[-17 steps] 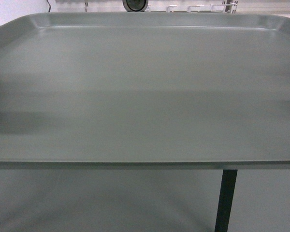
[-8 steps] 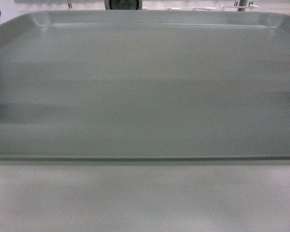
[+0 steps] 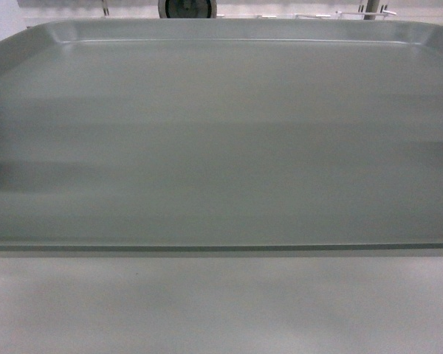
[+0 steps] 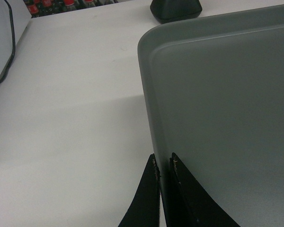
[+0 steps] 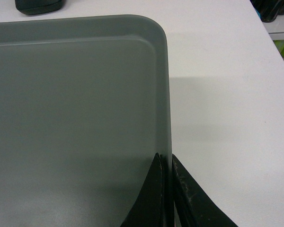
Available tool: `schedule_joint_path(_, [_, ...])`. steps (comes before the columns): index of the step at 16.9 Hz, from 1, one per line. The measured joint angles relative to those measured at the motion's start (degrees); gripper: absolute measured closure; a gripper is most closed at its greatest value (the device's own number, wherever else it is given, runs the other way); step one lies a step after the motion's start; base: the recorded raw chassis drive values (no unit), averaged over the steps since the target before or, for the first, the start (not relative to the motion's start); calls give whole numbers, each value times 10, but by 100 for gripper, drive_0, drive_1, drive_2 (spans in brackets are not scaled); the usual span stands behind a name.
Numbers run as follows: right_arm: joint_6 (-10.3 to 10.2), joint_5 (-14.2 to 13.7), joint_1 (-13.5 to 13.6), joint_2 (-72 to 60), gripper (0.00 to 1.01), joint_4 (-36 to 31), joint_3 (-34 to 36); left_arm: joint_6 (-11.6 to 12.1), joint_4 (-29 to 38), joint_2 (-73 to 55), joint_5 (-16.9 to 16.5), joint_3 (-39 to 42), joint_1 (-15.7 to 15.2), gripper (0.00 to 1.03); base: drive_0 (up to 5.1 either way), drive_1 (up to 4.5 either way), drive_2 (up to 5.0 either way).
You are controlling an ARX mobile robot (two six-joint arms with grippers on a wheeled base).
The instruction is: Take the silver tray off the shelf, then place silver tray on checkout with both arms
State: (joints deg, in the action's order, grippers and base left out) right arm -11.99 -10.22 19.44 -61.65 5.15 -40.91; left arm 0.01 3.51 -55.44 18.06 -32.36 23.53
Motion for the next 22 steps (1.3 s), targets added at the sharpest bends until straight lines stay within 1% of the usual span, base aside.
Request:
schedule_joint_path(12, [0,0,0,0,98,0,0,0,0,0,0,0,0,99,0,0,0])
schedule_joint_path(13, [3,-21,13,-11,98,-155,33,-19,-26,-2,26,-10,3,99,0,0,0])
schedule_joint_path(14, [11,-14,17,-53,99,-191,16,-109,-111,-61,179,-72,38,99,0,0,0])
schedule_joint_path(15, [11,-8,16,-66,99,-195,12,-123,-100,-73,193,-76,36,99,0,0,0])
schedule_joint_path(17, [12,-7,15,-93,99,-203,4,-128,-89,-94,199,-82,31,99,0,0,0])
schedule_joint_path(18, [13,-6,12,-112,99,-209,-3,-129,-73,-110,199,-83,26,99,0,0,0])
schedule_joint_path(19, [15,-3,7,-133,99,-218,-11,-123,-55,-125,200,-85,21,99,0,0,0])
schedule_joint_path(20, [15,0,3,-149,99,-218,-21,-111,-43,-140,202,-89,17,99,0,0,0])
schedule_joint_path(21, [11,12,-2,-171,99,-223,-31,-96,-24,-162,202,-93,10,99,0,0,0])
schedule_joint_path(22, [11,18,-8,-192,99,-234,-36,-89,-7,-175,198,-93,4,99,0,0,0])
